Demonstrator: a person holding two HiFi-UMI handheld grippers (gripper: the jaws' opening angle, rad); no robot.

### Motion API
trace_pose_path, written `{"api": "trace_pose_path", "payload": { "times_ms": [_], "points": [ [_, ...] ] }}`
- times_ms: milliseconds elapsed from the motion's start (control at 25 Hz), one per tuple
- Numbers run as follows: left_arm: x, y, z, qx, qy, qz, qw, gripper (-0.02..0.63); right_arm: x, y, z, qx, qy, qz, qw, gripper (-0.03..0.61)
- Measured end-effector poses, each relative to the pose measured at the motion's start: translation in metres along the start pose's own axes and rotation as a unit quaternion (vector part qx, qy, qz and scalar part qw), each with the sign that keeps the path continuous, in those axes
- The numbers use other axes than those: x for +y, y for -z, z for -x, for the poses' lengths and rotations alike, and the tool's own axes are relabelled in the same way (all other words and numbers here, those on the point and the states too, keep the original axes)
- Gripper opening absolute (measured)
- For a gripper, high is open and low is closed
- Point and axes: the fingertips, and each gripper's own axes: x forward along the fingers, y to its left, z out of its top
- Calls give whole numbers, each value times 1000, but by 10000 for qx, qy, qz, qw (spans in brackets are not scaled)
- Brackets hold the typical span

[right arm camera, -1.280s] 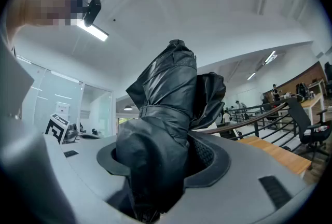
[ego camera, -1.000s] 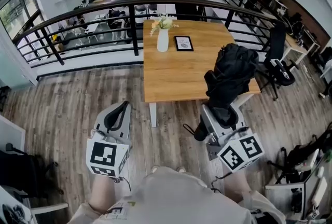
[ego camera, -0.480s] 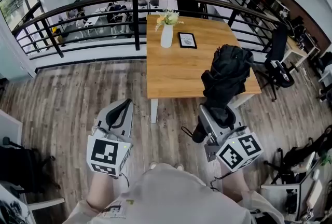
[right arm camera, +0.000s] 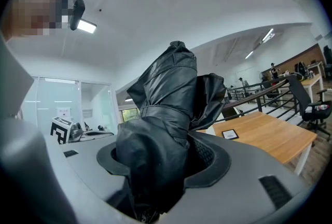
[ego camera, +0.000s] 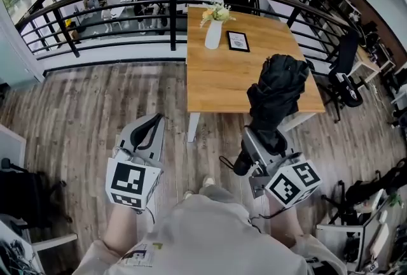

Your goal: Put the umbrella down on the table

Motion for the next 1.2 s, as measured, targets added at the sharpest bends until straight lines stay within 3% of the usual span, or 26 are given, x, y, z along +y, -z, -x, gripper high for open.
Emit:
{"api": "trace_pose_path", "payload": {
  "times_ms": [280,480,600,920,1200],
  "points": [
    [18,10,-21,125,-173,106,9997,17,-16,9,-38,194,-212,-96,9995,276],
    [47,21,-57,447,-252,-164,9986,17,-28,14,-95,426,-471,123,9979,276],
    [64,26,-79,620,-296,-131,9975,17,-36,15,-128,515,-633,75,9966,276],
    [57,44,-105,740,-368,-158,9965,17,-58,33,-145,581,-847,141,9946,278],
    [84,37,-208,844,-66,-328,9959,17,-120,20,-220,651,-722,49,9952,278]
  ]
}}
